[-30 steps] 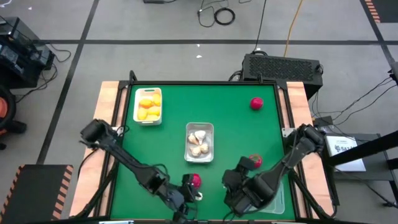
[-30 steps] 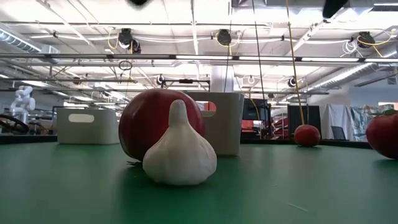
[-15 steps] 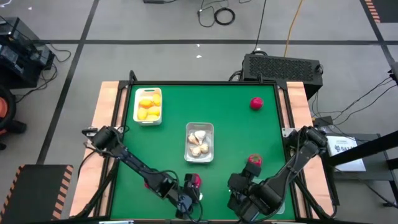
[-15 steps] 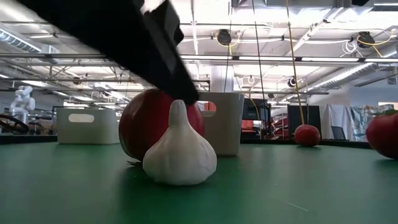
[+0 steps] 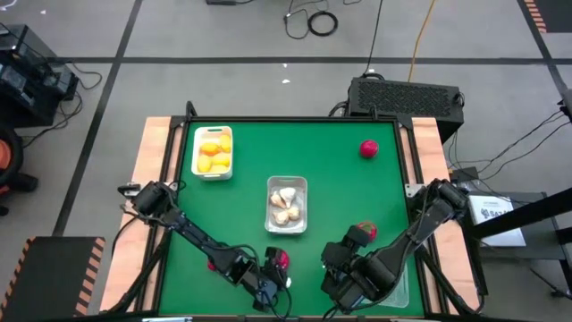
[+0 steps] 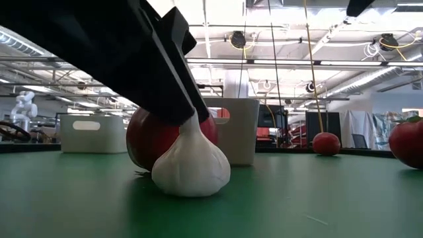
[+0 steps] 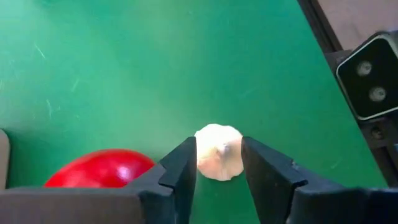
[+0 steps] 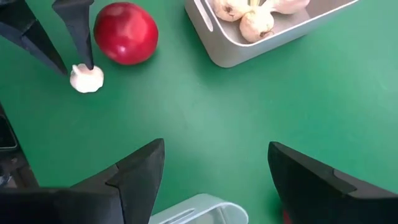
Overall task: Sort produce into baskets
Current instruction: Put the garlic into the gray bin
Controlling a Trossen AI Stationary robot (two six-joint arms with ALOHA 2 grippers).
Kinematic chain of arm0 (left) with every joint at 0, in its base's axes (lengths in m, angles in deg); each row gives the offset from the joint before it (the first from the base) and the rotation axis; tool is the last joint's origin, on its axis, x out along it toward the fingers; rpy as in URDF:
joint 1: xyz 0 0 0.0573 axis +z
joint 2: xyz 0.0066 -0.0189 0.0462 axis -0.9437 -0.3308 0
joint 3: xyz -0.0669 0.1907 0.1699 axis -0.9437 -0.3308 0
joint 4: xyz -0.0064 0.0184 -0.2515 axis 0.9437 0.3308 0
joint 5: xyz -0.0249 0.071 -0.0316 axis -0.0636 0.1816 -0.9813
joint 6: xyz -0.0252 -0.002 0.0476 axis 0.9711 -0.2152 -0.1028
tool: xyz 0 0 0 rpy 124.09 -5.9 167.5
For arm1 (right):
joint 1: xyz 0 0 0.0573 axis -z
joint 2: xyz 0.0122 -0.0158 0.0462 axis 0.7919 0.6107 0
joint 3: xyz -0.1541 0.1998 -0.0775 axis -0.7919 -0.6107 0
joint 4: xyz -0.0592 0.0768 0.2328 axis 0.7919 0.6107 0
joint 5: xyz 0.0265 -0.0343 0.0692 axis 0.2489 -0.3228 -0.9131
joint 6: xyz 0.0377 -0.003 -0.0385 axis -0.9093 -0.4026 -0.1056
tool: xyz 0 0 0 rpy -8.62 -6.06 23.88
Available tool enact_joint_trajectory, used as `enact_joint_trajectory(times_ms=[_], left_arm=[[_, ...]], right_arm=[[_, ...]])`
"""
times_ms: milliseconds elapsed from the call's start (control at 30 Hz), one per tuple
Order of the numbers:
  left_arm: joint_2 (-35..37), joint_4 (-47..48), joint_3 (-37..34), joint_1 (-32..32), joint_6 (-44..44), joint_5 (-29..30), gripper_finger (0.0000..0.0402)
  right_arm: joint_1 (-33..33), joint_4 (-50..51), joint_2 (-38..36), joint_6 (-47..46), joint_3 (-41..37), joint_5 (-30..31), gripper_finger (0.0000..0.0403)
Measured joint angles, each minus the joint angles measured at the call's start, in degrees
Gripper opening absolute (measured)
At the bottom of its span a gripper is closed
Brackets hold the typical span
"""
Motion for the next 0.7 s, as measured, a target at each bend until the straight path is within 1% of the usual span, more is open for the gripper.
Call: enact_joint_trajectory(times_ms=[233,700], left_arm=[[-0.51,0.19,-0.02,0.17,0.36,-1.14,0.0114],[-0.57,-1.61,-0.02,0.22,0.42,-1.51,0.0071]], right_arm=[[0.91,-0.02,0.0,2.55,0.0,-0.04,0.0277],[1.45,-0.01,0.0,3.69,0.0,0.05,0.0277]])
